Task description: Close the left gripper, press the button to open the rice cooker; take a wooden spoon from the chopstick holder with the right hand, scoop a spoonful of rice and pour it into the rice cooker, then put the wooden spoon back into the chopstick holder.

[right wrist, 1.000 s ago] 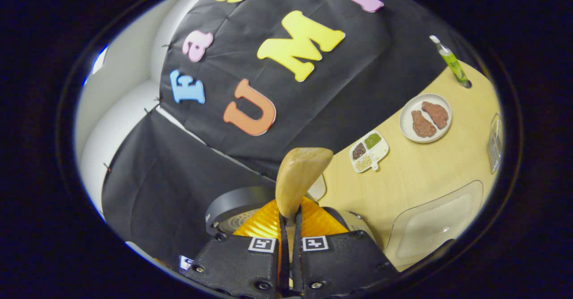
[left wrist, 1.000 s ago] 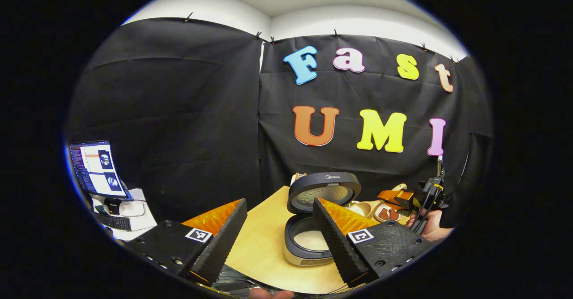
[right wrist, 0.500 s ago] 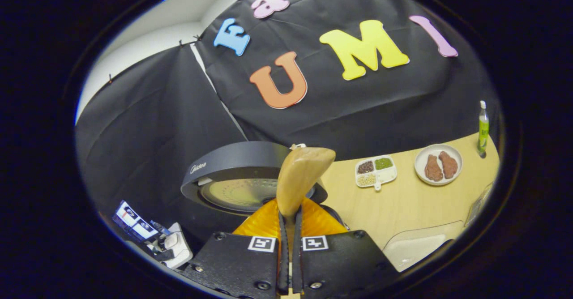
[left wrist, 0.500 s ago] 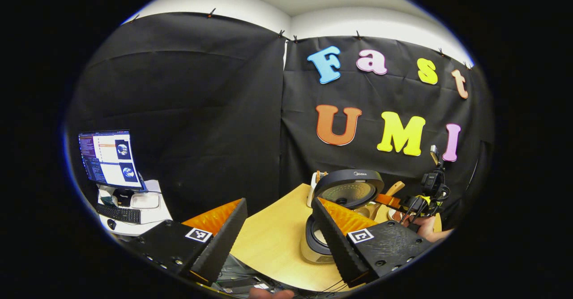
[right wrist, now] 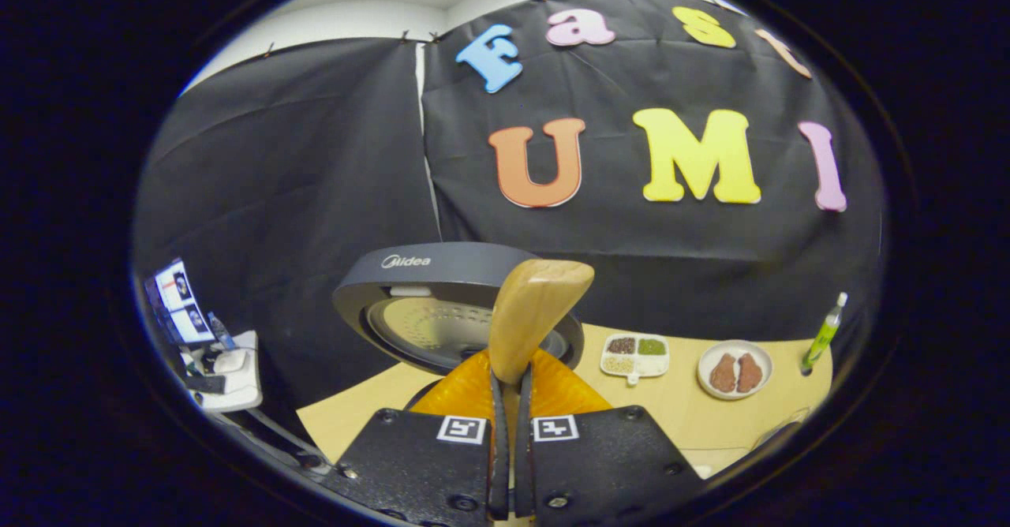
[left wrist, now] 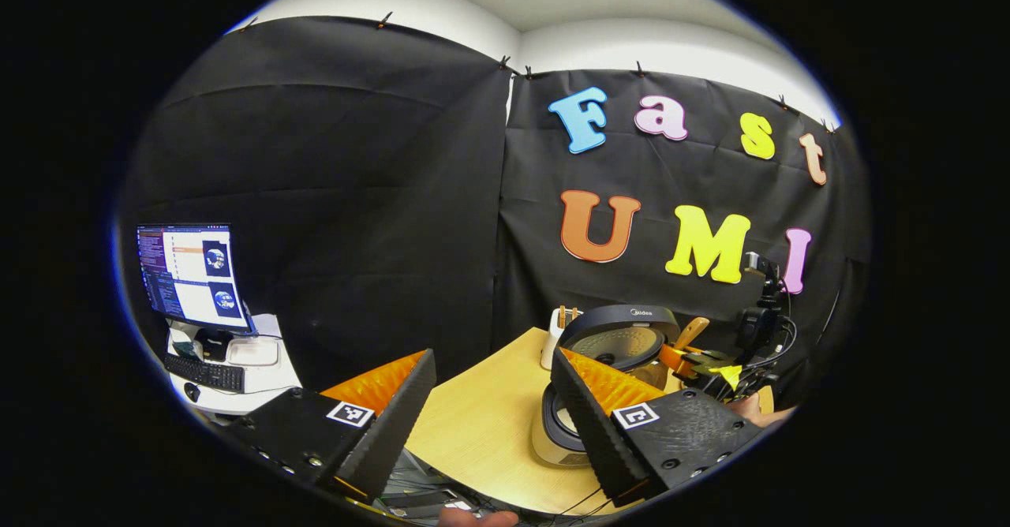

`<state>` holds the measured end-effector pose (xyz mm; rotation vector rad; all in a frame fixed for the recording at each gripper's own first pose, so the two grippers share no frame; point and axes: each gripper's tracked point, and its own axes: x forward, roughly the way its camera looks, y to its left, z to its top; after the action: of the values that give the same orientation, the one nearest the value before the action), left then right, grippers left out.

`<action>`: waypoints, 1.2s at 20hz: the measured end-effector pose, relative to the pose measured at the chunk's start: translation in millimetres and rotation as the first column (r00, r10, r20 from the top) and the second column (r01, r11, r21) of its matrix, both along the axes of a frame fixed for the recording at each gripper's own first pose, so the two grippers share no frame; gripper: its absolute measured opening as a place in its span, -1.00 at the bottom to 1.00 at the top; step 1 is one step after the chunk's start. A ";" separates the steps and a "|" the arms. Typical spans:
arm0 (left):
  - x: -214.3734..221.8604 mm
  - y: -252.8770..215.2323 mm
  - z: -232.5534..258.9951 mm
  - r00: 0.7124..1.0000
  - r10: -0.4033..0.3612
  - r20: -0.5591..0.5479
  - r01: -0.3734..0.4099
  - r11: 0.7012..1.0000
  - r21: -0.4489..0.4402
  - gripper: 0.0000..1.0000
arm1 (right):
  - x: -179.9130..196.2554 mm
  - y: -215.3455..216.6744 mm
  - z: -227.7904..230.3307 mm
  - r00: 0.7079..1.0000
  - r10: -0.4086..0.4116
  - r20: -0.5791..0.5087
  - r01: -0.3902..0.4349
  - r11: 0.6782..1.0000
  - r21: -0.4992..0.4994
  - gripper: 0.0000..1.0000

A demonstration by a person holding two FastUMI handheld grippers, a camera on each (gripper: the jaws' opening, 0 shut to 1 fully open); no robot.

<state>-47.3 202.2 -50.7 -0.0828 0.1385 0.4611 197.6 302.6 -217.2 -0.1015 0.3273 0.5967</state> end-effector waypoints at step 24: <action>6.4 -12.9 10.3 0.997 -0.077 0.030 0.077 0.997 -0.003 0.89 | -38.4 14.2 47.4 0.977 0.079 0.196 -0.056 0.991 -0.120 -0.83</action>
<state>-40.9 189.3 -40.3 -0.0876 0.1131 0.3827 159.1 316.7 -169.8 -0.2819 0.1623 0.6297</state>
